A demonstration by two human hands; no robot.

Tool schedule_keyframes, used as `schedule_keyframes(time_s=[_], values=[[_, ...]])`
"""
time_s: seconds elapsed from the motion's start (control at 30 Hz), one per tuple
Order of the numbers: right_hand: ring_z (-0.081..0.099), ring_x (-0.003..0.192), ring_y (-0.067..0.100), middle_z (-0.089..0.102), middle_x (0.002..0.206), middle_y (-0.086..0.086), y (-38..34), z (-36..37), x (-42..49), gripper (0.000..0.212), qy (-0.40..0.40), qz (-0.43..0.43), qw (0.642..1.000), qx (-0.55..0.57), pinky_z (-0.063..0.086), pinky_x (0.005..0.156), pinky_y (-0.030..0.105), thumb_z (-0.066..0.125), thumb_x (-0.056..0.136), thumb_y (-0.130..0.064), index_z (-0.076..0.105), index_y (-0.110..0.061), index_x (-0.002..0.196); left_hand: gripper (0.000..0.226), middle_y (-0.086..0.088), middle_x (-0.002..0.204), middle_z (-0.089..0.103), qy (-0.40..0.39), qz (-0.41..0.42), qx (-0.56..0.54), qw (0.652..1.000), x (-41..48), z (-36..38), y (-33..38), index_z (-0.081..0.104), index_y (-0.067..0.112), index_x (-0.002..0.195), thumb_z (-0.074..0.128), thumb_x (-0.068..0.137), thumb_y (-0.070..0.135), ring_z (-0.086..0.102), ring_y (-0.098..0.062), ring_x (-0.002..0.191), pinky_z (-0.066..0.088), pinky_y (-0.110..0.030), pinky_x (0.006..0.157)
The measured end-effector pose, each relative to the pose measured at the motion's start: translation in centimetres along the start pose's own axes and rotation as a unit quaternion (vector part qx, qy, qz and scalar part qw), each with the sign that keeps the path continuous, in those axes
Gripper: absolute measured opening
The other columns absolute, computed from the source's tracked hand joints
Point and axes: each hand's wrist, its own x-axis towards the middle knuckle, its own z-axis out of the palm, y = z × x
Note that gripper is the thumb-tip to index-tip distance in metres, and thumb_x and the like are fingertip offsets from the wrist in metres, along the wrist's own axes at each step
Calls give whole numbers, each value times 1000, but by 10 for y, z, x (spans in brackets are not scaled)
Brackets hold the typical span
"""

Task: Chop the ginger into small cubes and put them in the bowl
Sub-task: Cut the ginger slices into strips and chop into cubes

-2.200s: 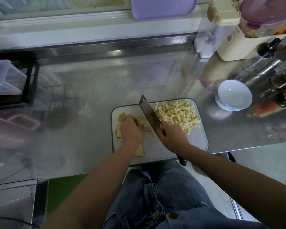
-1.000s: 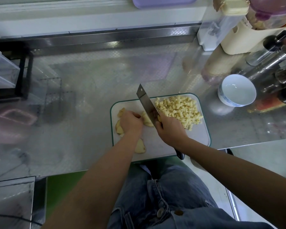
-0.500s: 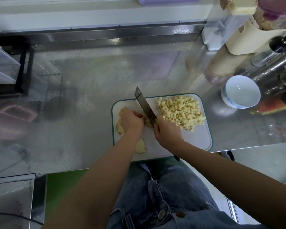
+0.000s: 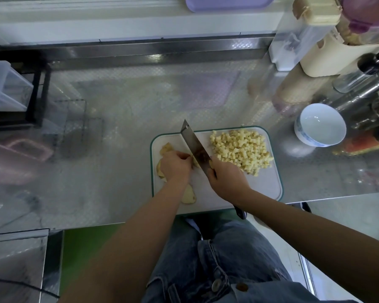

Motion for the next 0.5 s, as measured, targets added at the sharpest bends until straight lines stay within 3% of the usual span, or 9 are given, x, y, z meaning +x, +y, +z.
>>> schedule_keyframes(time_s=[0.23, 0.33, 0.5], values=[[56, 67, 29, 56, 76, 10, -6, 7, 3, 14, -4, 7, 1000, -3, 47, 59, 37, 40, 98, -21, 46, -9, 102, 13, -6, 92, 75, 9, 21, 13, 1000, 0, 3, -1, 77, 13, 92, 69, 83, 18, 68, -20, 85, 44, -22, 67], [52, 64, 27, 55, 76, 9, -9, 10, 10, 15, 5, 11, 1000, -4, 42, 57, 35, 38, 99, -22, 46, -9, 105, 13, -6, 91, 75, 10, 26, 15, 1000, 0, 4, -2, 77, 13, 92, 70, 83, 18, 68, -20, 85, 42, -22, 66], [59, 70, 32, 62, 80, 15, -5, 5, 15, 20, 23, 28, 996, 80, 52, 63, 43, 42, 100, -24, 51, -7, 107, 12, -5, 89, 74, 10, 32, 32, 999, 2, 4, -3, 77, 14, 91, 69, 83, 19, 68, -19, 84, 44, -22, 67]])
